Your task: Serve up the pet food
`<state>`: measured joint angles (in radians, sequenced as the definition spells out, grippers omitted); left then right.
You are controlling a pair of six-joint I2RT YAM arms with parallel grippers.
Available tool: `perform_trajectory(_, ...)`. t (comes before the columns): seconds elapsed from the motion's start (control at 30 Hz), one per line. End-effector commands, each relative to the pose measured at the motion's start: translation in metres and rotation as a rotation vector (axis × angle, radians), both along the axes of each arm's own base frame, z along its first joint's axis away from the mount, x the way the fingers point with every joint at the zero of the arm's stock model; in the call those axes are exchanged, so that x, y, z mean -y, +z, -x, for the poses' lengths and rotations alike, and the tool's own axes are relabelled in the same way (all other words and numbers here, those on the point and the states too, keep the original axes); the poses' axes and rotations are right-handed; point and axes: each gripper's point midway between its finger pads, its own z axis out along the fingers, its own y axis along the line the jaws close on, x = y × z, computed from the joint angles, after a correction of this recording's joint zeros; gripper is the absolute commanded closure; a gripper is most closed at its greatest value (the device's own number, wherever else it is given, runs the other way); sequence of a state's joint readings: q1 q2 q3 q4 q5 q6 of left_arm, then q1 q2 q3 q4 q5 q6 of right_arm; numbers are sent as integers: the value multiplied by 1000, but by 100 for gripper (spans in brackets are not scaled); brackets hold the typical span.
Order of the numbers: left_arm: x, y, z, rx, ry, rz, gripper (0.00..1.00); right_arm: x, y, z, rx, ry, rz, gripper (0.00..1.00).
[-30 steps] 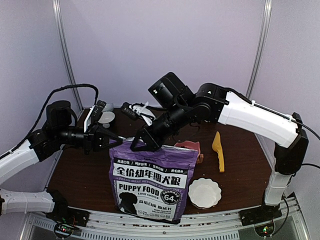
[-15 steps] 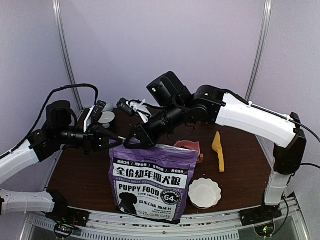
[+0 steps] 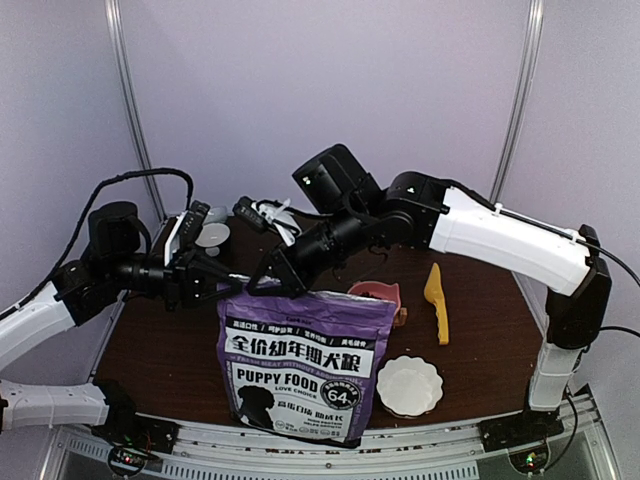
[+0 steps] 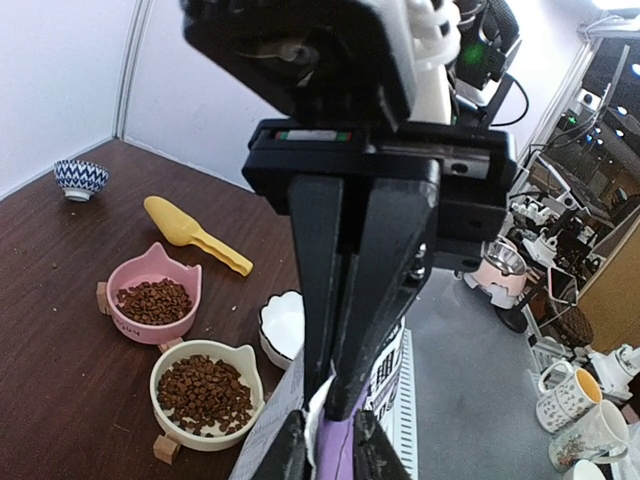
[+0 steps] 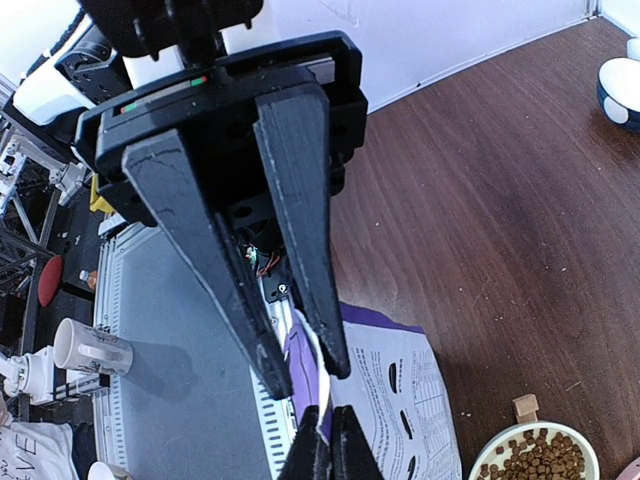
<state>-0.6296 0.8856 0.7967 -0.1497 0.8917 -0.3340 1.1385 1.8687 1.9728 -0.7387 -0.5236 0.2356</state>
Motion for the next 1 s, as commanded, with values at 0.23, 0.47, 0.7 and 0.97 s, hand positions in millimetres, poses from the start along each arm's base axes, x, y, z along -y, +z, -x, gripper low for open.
perform_trajectory(0.23,-4,2,3,35,16,4,100,3,2,-3,9,-6,-14,100)
perform_trajectory(0.47,-4,6,4,41,12,16,100,18,-10,-2,7,-15,45,81)
perform_trajectory(0.7,-3,10,4,48,6,29,100,36,-16,3,0,-23,73,83)
perform_trajectory(0.97,5,8,-2,31,-14,26,72,29,-3,4,0,-11,17,100)
